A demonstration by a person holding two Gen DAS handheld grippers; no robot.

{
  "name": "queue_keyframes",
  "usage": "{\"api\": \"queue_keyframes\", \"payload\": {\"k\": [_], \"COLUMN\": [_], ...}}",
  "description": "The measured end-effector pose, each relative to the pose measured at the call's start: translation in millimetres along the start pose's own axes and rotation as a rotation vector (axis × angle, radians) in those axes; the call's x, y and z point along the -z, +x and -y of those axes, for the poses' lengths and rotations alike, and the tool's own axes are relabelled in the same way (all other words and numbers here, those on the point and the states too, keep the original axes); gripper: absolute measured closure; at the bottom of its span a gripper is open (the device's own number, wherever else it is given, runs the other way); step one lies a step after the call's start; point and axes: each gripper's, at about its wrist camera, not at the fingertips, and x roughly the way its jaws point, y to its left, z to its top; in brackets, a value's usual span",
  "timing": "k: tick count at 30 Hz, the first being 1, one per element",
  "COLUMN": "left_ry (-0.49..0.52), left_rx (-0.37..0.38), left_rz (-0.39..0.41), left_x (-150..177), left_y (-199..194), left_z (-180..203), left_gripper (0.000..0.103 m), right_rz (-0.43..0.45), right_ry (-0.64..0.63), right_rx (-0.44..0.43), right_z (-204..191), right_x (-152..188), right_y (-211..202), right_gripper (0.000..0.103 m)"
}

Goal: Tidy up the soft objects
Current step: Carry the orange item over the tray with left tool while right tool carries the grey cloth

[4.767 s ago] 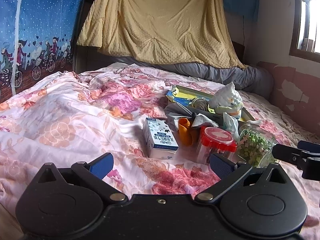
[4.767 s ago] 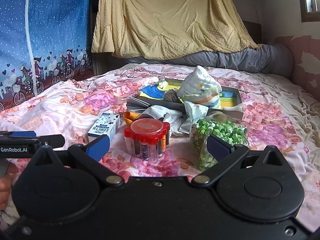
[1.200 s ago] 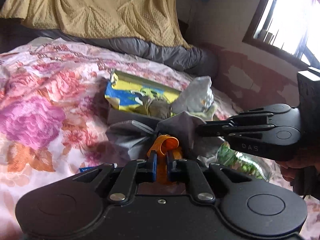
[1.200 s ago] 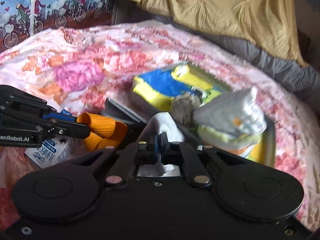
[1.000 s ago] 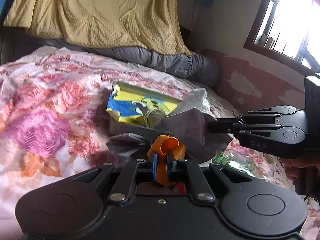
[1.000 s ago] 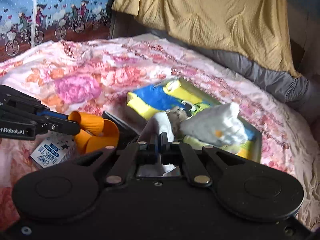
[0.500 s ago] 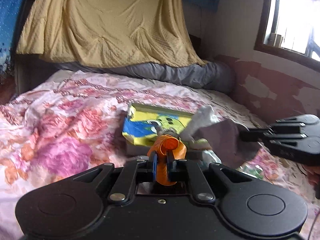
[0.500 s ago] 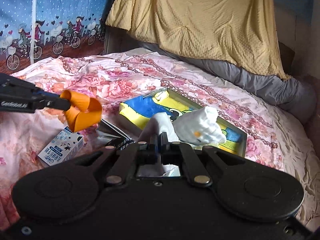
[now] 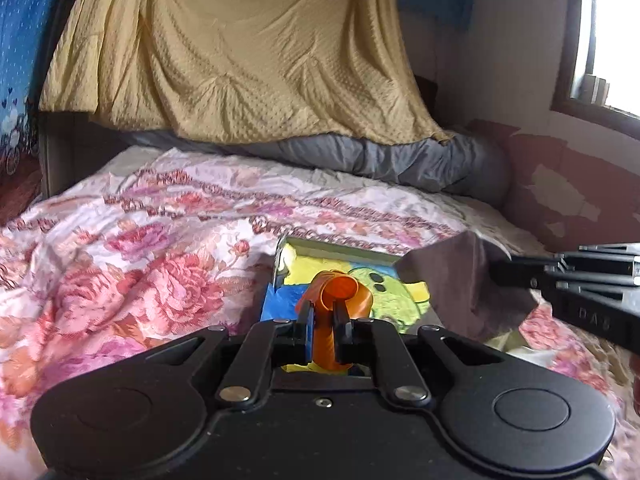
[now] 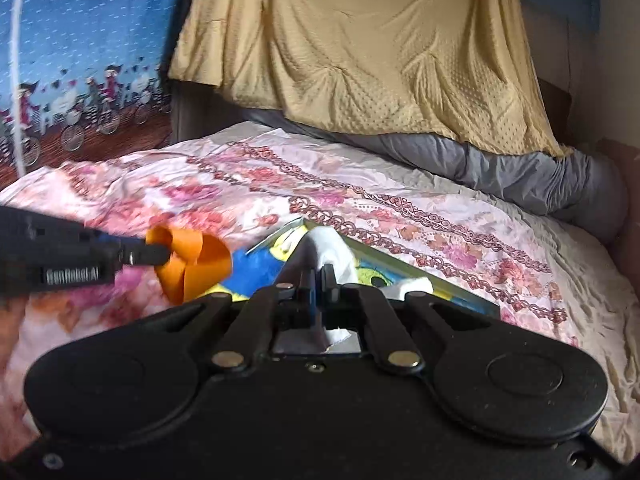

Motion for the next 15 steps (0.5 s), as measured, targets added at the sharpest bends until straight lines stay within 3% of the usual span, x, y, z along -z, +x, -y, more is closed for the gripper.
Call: {"api": "queue_keyframes", "payload": {"k": [7,15], "left_ry": [-0.169,-0.204], "left_rx": [0.005,-0.004], "left_rz": [-0.043,-0.072], "left_x": [6.5,15.8], "left_y": [43.5,67.9], "left_z": [-16.2,-15.4], "left_gripper": [0.094,0.093], "right_rz": [-0.048,-0.103], "right_ry": [0.054,0.082], "right_rx": [0.006,0.01], "right_z": [6.4,8.4], "right_x": [5.3,36.5], "right_y": [46.3,69.4], "right_gripper": [0.103,0.103]}}
